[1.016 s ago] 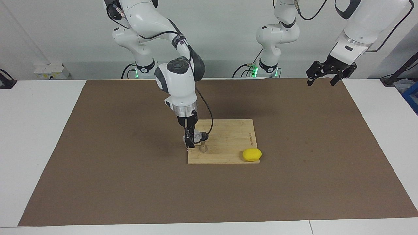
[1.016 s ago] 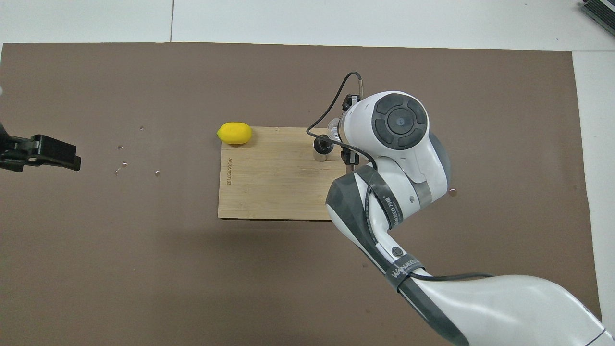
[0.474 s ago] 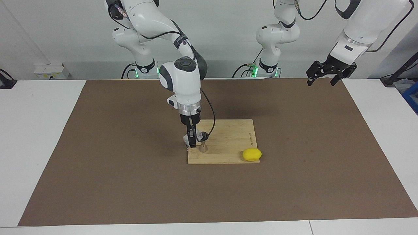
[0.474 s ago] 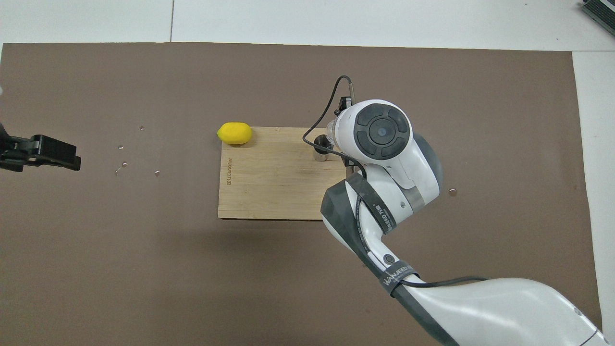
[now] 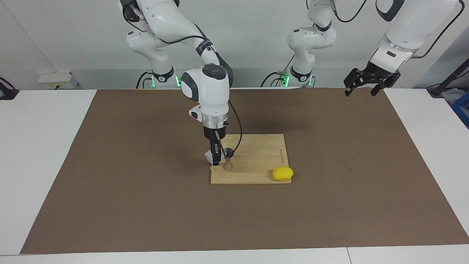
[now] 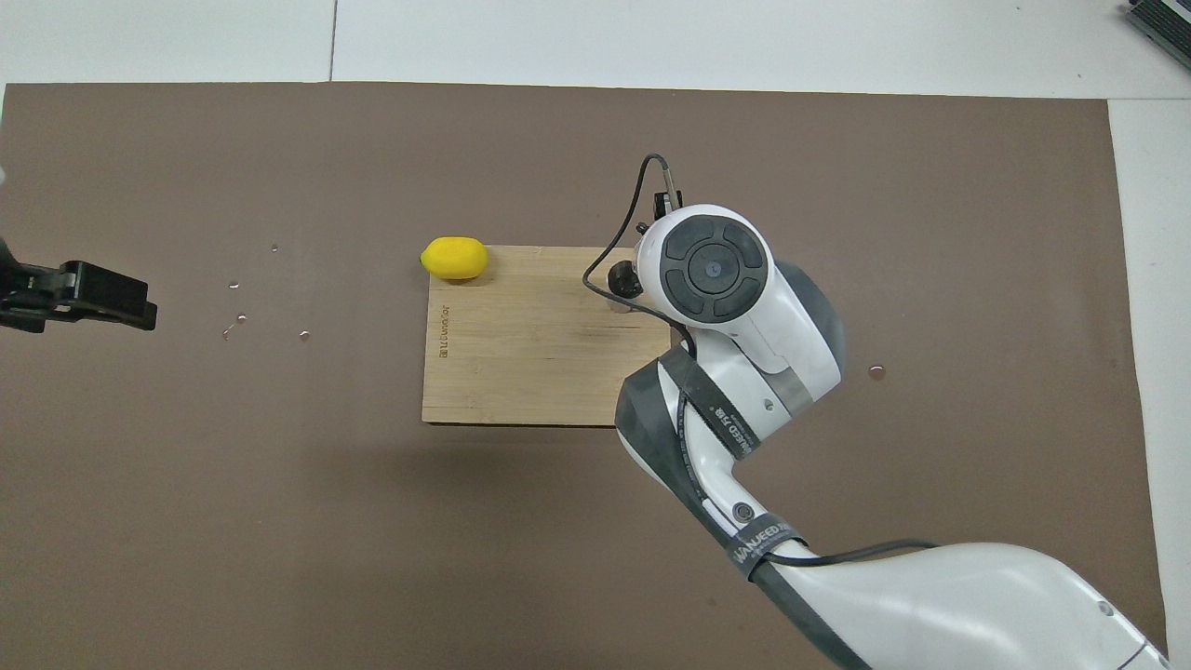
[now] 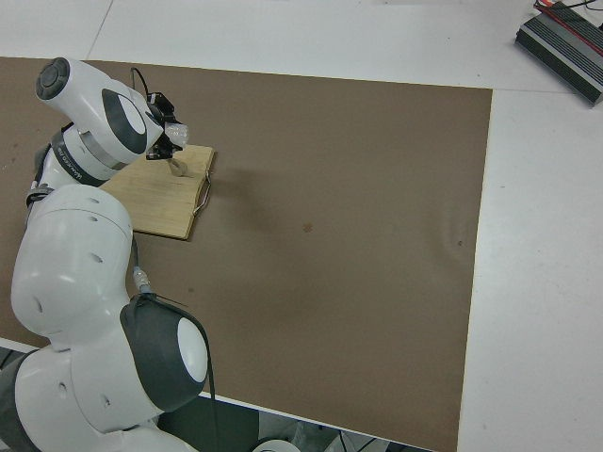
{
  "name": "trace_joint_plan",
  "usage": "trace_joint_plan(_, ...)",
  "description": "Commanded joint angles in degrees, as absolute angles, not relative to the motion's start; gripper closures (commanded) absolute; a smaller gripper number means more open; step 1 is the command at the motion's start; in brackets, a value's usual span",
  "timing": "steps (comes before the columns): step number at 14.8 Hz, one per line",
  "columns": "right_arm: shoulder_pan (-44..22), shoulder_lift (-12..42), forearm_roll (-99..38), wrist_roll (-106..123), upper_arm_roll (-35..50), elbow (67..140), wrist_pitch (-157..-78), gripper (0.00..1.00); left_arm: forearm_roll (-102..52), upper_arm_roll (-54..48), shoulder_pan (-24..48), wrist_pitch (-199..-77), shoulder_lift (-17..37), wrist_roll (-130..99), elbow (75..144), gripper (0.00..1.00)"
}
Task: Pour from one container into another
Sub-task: 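Tilt the clear glass with the right gripper over the dark cup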
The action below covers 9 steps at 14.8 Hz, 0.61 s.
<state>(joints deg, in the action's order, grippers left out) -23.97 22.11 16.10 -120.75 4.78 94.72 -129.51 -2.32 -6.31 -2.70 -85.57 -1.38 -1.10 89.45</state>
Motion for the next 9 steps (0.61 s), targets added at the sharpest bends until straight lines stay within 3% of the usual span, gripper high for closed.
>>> trace_joint_plan(1,-24.5,21.4,18.2,-121.6,4.8,95.2,-128.3,0.96,-1.6,-6.7,-3.3,-84.9,-2.2,-0.6,90.1,0.00)
trace_joint_plan(9,-24.4,21.4,18.9,-121.6,4.9,94.7,-127.4,0.96,-1.6,-6.7,-3.3,-84.9,-2.2,-0.6,89.9,0.00)
